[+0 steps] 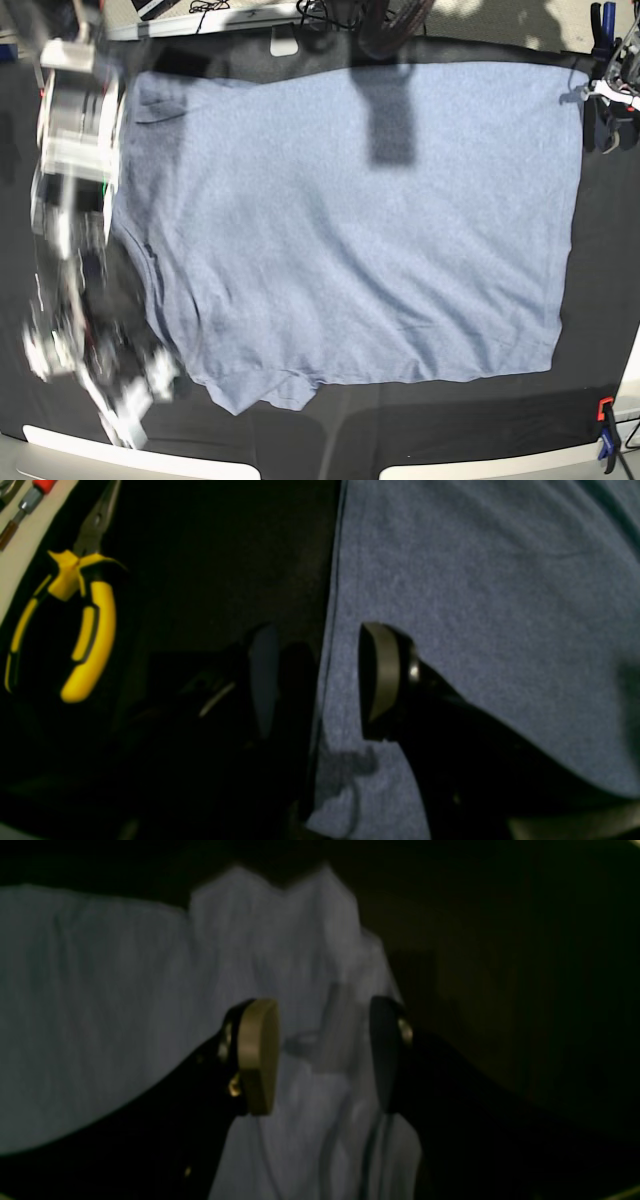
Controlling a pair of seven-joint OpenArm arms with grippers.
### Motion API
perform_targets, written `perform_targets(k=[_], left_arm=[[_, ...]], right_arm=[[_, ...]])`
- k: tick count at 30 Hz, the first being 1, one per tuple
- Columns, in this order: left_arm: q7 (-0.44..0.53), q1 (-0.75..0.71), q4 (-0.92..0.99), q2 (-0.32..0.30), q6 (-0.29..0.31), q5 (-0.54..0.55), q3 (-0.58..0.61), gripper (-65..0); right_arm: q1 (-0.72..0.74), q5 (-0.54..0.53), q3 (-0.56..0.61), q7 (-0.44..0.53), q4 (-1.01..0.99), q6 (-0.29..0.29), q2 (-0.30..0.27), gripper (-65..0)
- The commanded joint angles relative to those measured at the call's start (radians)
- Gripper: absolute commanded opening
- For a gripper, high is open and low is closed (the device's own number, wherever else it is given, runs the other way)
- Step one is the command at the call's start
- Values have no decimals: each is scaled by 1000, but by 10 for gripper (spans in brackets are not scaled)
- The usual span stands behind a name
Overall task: Layout the t-shirt on the table in an organized manner, then fold the t-shirt properly
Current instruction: 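Release the right gripper and swing it beside the shirt's side edge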
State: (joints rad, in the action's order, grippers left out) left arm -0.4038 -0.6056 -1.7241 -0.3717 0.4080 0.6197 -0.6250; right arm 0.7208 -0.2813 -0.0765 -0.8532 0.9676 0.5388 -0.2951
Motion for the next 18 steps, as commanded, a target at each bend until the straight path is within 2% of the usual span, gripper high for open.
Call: perform_targets(k=[1,5,6,8,9,13,18], left_arm=[[23,-4,-17,-13,3,8,-10,-407],[23,-4,-17,-10,3,8,-10,-407],[23,-4,-17,-10,3,8,-10,-407],[23,-4,-17,-10,3,8,-10,-407],[23,-4,-17,-10,3,8,-10,-407],[25,-4,-17,-10,3,9,-10,-407],[38,-4,-17,-11,3,9,-10,-407]], right_arm=[[81,4,18,39,-61,1,-12,-366],[262,122,63,158,-389,-8,-13,-366],[293,150,63,186,-460,-35,-16,-366],[332,179,63,208,-569,-146,-27,-366],[341,184,63,215,-608,-165,-33,-366],[317,238,63,248,-676,-172,-69,-366],[249,237,63,263,-677,-173,-122,-366]])
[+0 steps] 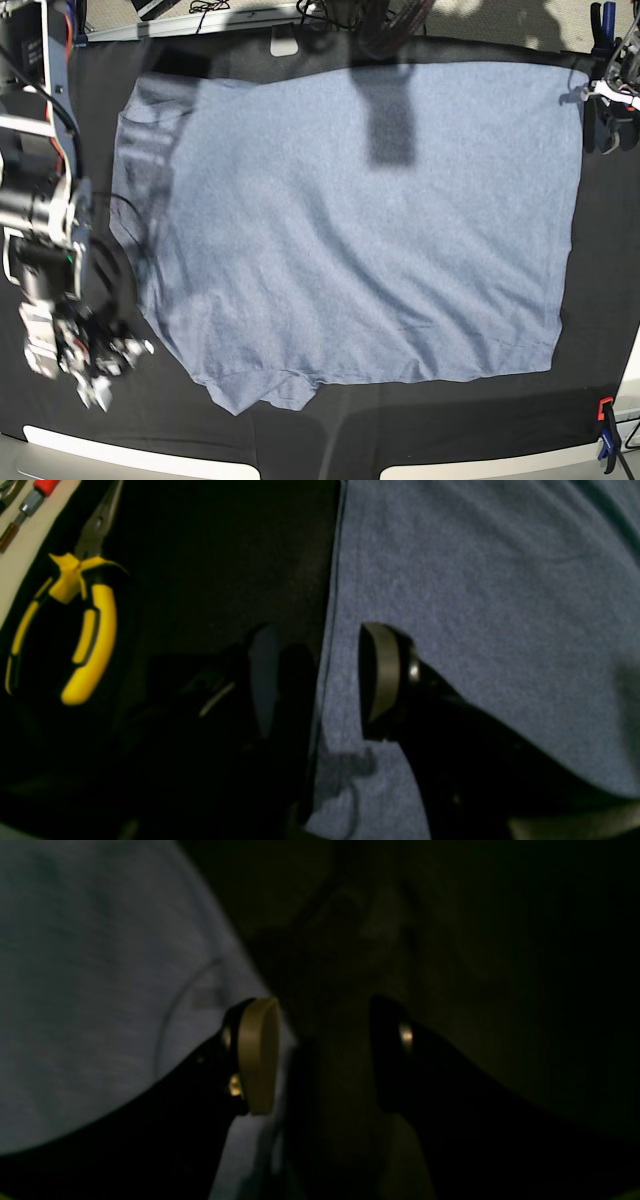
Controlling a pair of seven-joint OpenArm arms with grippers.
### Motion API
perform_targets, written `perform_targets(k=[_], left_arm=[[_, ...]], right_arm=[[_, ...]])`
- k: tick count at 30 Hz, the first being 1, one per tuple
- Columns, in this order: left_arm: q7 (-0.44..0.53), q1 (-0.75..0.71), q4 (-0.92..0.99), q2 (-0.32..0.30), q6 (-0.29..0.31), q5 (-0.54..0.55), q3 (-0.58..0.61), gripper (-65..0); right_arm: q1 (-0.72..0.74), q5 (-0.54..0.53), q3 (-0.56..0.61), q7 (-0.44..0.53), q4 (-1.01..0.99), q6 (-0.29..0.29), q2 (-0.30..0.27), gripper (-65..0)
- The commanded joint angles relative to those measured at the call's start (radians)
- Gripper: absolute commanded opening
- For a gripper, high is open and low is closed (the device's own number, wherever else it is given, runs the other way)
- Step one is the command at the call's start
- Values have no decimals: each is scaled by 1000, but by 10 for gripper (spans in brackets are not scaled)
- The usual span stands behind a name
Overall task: Layout the t-shirt on the table in an organized manner, then fold the t-shirt properly
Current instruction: 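Release the right gripper and swing it beside the shirt's side edge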
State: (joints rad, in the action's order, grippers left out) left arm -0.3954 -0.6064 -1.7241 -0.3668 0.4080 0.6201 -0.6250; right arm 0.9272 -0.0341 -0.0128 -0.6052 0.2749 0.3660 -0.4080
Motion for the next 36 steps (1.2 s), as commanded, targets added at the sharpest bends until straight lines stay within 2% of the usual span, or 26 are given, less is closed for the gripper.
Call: perform_targets(k=[1,6,9,11,12,16,21,25,28,33,36], left_arm=[[30,-3,-17,-16,3,9,-10,-407],[27,-3,-17,-16,3,9,-10,-407],[23,-8,-17,-16,4,9,-10,-407],[22,-9,-17,-16,4,8,-10,-407],[23,-11,-17,-16,5,9,-10,-407],[23,-27,-17,-16,42,9,-10,-407],[34,-79,-17,-16,57,9,-10,-407],[61,-93,-17,-13,56,6,-10,-407],[60,-92,-17,-13,48,-11,-10,-407],[58,-93,-17,-6,48,-47,-10,-407],[60,-92,-17,22,48,-47,-17,-406]], right_arm=[[29,-11,-1,16,16,0,-18,-366],[1,-47,-1,6,18,18,-44,-367],[0,-96,-1,-69,58,86,-64,-368],[0,-136,-1,-114,94,177,-83,-368],[0,-165,-1,-143,111,204,-94,-368],[0,-296,-1,-239,145,257,-154,-371],[-19,-467,-1,-264,149,332,-244,-403],[-95,-598,-1,-301,222,332,-301,-403],[-182,-686,-1,-325,330,332,-322,-403],[-367,-797,-32,-335,580,332,-315,-403],[-498,-808,-122,-336,763,332,-288,-403]])
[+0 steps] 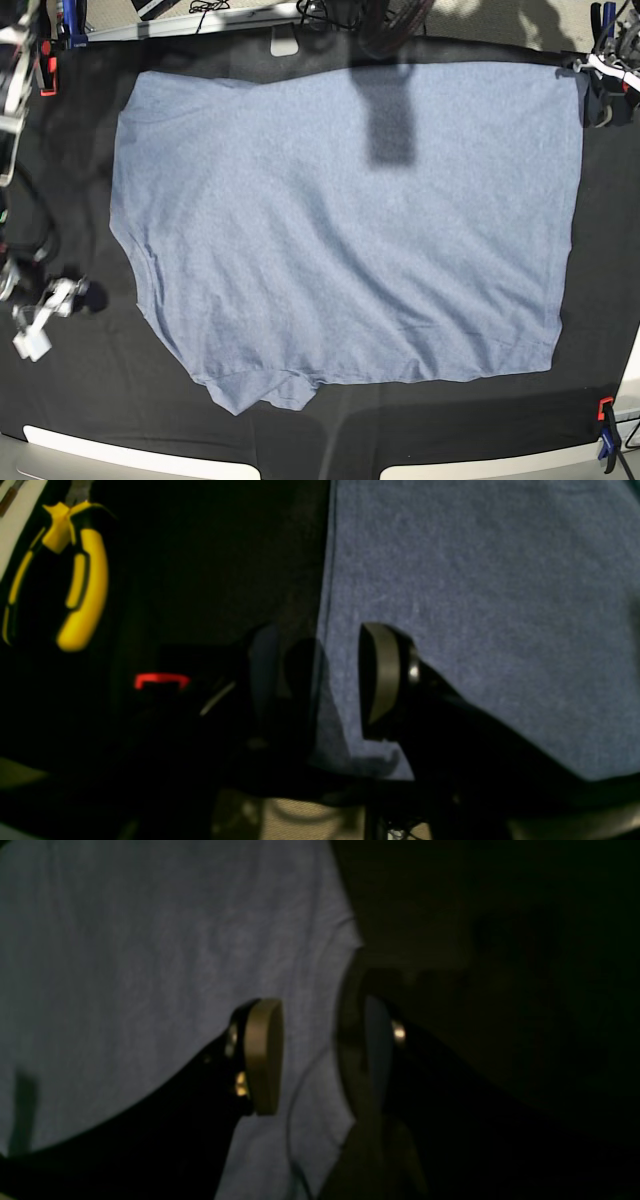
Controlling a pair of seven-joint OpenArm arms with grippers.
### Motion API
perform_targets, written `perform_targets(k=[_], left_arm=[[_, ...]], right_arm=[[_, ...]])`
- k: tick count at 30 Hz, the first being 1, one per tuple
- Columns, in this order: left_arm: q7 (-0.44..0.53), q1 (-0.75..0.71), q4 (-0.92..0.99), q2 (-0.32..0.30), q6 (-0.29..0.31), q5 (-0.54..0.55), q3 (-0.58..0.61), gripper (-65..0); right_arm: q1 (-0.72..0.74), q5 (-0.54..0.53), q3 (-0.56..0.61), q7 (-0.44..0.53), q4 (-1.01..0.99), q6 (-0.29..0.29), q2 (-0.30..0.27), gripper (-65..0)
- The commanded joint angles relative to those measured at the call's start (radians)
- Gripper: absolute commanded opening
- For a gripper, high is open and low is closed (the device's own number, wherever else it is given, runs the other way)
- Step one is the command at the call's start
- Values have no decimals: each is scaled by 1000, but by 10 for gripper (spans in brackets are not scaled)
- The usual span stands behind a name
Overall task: Layout the t-shirt on the table in an organized manner, then fold the t-shirt properly
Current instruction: 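Release the right gripper and swing it beside the shirt's side edge, then grasp the shirt corner near the collar with the right gripper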
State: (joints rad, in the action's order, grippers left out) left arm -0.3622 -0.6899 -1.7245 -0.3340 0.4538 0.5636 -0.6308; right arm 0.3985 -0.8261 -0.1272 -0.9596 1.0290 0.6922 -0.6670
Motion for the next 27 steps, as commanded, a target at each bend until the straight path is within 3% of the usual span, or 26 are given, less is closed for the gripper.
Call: perform_targets(k=[1,8,13,20,27], left_arm=[[27,-9,-16,2,3,9,-18,-407],[16,-9,-16,55,3,10,-94,-407],[-19,-11,-16,60,3,13,-96,-407],[-22,-11,23,87,3,13,-96,-407],[-26,-11,45,84,5,17,-96,-409]], right_arm=[[-13,-14,-56,17,69,6,-13,-403],[-270,-13,-444,16,403,6,155,-403],[-407,-13,-637,-23,575,6,248,-403],[-584,-16,-770,-29,748,6,312,-403],[-725,-90,-797,-37,821,6,365,-403]])
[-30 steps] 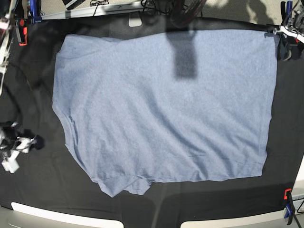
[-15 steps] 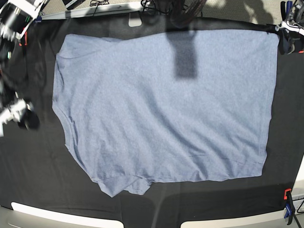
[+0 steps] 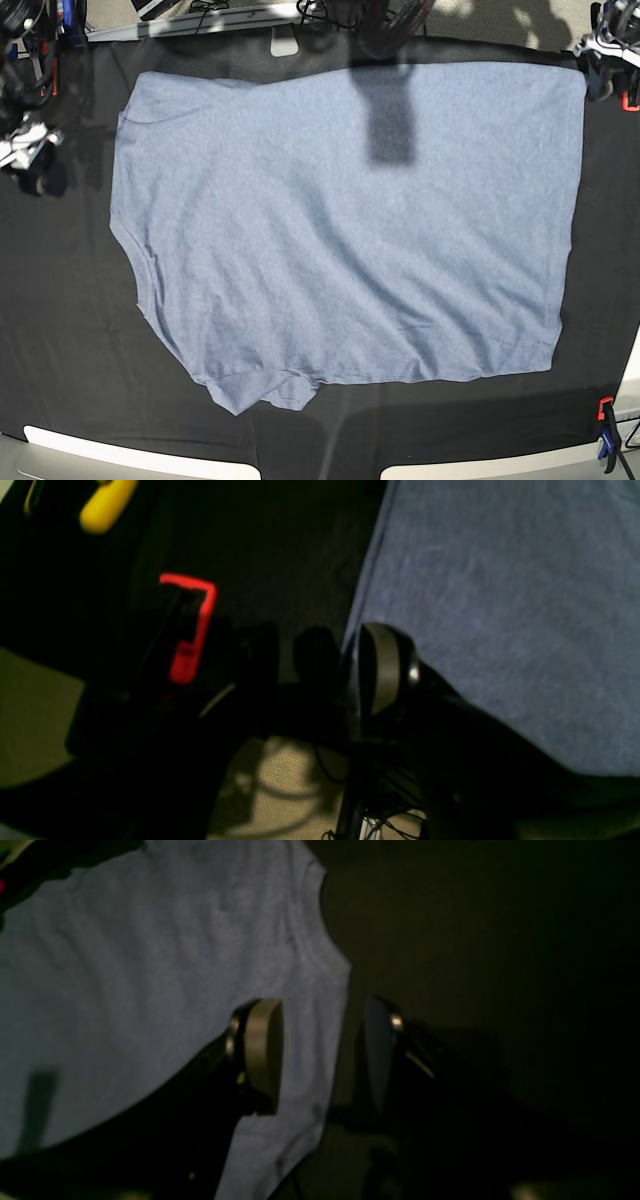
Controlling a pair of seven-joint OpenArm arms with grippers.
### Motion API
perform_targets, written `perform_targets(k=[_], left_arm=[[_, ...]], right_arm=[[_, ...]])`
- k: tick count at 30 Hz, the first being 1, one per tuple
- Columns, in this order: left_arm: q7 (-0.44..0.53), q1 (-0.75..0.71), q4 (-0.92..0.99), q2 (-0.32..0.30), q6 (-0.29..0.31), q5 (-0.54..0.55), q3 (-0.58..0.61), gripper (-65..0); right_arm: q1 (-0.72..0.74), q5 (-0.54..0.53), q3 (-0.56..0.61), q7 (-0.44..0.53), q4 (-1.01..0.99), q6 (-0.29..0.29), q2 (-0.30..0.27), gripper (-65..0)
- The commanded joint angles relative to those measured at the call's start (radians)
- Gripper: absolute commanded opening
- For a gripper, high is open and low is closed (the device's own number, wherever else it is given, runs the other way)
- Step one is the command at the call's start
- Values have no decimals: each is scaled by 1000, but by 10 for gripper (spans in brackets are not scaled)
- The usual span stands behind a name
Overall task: Layout the t-shirt on the table in an organized manner, then fold the t-shirt properly
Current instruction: 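Grasp the shirt corner near the collar with the right gripper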
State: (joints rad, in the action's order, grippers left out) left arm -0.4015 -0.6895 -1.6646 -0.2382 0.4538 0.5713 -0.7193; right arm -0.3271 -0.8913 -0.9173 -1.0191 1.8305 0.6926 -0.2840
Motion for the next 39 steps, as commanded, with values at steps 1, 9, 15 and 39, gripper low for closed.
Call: perform_targets(k=[1,9,15,39], left_arm=[[-4,-11,-15,-11,10,11,-7,-409],[-73,-11,-15,-11,69,95,-6,-409],[-70,-11,6,-8,74,103,-5,-409],[-79,76,121,-28,161,136,-5,-409]], right_arm=[[-9,-30,-6,22,25,6,-10,-403],[-23,-78,-5,7,68,6,57,-403],[-22,-139,-4,-9,122,6,114,-403],[-23,-137,245,-29,129,6,141,-403]])
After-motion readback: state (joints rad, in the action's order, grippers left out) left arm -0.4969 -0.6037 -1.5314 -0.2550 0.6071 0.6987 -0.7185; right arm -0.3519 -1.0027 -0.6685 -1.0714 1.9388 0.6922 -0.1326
